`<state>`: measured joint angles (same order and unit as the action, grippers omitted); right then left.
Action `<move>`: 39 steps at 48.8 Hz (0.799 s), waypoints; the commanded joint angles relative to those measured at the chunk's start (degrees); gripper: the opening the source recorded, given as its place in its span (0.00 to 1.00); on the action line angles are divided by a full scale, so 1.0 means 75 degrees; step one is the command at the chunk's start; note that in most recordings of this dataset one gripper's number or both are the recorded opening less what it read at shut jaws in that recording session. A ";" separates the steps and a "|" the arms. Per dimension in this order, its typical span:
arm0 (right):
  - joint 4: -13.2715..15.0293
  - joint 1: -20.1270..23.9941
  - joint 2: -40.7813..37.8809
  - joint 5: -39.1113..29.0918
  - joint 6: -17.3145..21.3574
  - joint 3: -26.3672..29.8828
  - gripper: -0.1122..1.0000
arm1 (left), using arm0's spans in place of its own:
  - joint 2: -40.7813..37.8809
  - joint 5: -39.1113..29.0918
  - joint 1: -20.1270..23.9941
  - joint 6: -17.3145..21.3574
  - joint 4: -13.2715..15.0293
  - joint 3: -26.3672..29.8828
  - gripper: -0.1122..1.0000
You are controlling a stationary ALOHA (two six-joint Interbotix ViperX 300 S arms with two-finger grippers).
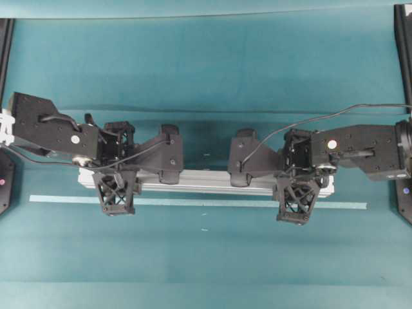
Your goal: Lift the metal rail with both hands.
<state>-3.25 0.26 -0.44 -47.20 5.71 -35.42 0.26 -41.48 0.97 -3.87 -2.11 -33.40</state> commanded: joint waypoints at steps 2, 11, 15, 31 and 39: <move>-0.0012 0.0035 -0.0070 0.0164 0.0000 0.0012 0.46 | -0.0035 0.0141 -0.0059 -0.0199 -0.0012 0.0070 0.38; -0.0023 0.0070 -0.0176 0.0434 0.0012 -0.0035 0.46 | -0.0223 0.0211 -0.0223 -0.0211 -0.0012 0.0059 0.38; -0.0023 0.0082 -0.0211 0.0504 0.0012 -0.0035 0.45 | -0.0270 0.0223 -0.0223 -0.0187 -0.0012 0.0047 0.38; -0.0023 0.0105 -0.0340 0.0586 0.0012 -0.0070 0.46 | -0.0305 0.0305 -0.0176 -0.0152 -0.0012 0.0035 0.38; -0.0023 0.0105 -0.0398 0.0738 0.0012 -0.0141 0.46 | -0.0352 0.0316 -0.0199 -0.0234 -0.0012 0.0047 0.38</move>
<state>-3.25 0.88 -3.25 -42.71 5.63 -36.74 -2.81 -39.73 -0.53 -5.10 -2.20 -33.66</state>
